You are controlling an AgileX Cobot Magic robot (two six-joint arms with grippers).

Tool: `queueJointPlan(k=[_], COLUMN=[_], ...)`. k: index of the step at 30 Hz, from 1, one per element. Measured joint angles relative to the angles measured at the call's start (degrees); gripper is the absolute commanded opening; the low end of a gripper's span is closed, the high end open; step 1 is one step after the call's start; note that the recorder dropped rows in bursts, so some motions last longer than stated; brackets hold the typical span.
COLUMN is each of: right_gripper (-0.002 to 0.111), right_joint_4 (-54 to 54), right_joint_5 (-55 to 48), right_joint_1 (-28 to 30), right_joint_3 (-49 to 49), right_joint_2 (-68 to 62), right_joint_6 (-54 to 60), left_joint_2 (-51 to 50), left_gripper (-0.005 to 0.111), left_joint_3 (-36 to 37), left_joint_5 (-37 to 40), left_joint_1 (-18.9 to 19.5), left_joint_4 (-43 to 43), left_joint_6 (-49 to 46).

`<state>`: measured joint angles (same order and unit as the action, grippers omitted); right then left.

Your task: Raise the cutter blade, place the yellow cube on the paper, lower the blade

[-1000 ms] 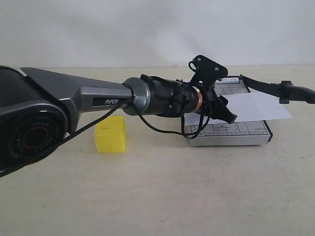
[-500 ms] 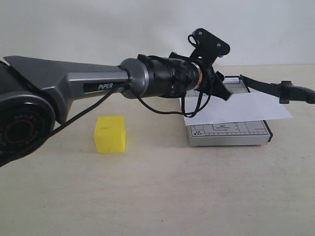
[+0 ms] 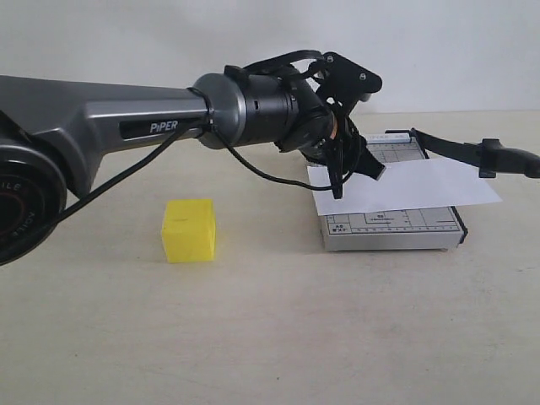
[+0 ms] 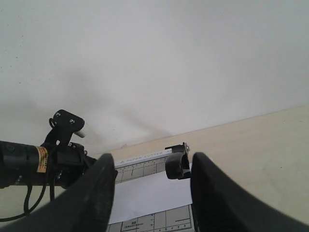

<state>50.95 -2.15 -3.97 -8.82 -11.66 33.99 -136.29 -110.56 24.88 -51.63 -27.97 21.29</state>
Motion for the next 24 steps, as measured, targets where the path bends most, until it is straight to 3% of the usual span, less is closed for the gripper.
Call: queueJointPlan(k=[5, 9, 24], right_gripper=[0.047, 0.047, 0.047], right_joint_4=[0.0, 0.0, 0.0], right_joint_5=[0.0, 0.0, 0.0], right_joint_1=[0.0, 0.0, 0.0], right_joint_3=[0.0, 0.0, 0.0], right_joint_2=[0.0, 0.0, 0.0], right_joint_6=[0.0, 0.0, 0.0], left_joint_2=[0.0, 0.0, 0.0], left_gripper=[0.042, 0.004, 0.004], left_joint_3=[0.0, 0.0, 0.0], left_joint_5=[0.4, -0.45, -1.42], left_joint_1=[0.0, 0.0, -0.09], left_joint_4=[3.53, 5.34, 11.12], left_joint_6=[-1.01, -1.01, -1.46])
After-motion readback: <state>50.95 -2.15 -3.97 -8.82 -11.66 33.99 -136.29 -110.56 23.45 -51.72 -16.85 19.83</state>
